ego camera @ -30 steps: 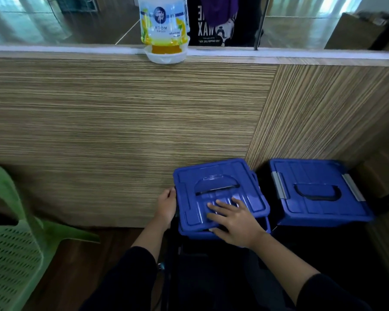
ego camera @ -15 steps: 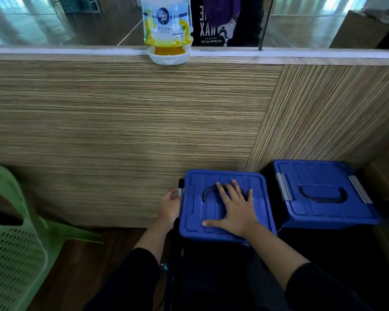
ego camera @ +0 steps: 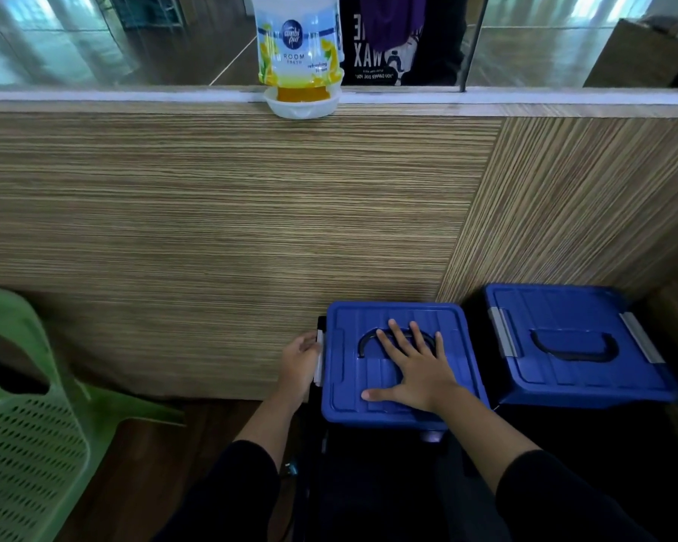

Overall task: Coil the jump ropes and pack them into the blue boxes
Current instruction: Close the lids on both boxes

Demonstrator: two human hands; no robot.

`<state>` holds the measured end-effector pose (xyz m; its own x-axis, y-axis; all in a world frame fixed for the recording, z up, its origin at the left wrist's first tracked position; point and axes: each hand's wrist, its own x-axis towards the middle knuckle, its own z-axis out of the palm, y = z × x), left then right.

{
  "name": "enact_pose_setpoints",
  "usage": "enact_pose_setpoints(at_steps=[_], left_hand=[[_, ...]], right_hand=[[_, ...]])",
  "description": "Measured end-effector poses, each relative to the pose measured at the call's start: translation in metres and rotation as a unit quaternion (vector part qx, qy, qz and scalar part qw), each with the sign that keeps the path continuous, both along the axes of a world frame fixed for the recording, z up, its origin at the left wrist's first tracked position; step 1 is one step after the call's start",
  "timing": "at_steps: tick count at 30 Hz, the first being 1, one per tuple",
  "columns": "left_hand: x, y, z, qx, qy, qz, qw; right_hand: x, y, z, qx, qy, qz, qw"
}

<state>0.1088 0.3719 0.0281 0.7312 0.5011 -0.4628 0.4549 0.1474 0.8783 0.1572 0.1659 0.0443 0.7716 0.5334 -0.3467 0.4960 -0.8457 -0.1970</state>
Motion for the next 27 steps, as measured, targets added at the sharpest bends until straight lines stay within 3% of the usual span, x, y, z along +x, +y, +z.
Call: enact_pose_setpoints(at_steps=[5, 14, 27], left_hand=[[-0.002, 0.003, 0.006, -0.062, -0.009, 0.006, 0.998], [0.001, -0.001, 0.010, -0.085, 0.013, 0.009, 0.996], [0.011, -0.013, 0.008, 0.107, 0.041, -0.027, 0.993]], right_hand=[[-0.002, 0.000, -0.002, -0.004, -0.013, 0.000, 1.000], [-0.001, -0.001, -0.006, 0.004, -0.018, -0.003, 1.000], [-0.003, -0.001, -0.005, 0.032, -0.021, -0.013, 0.999]])
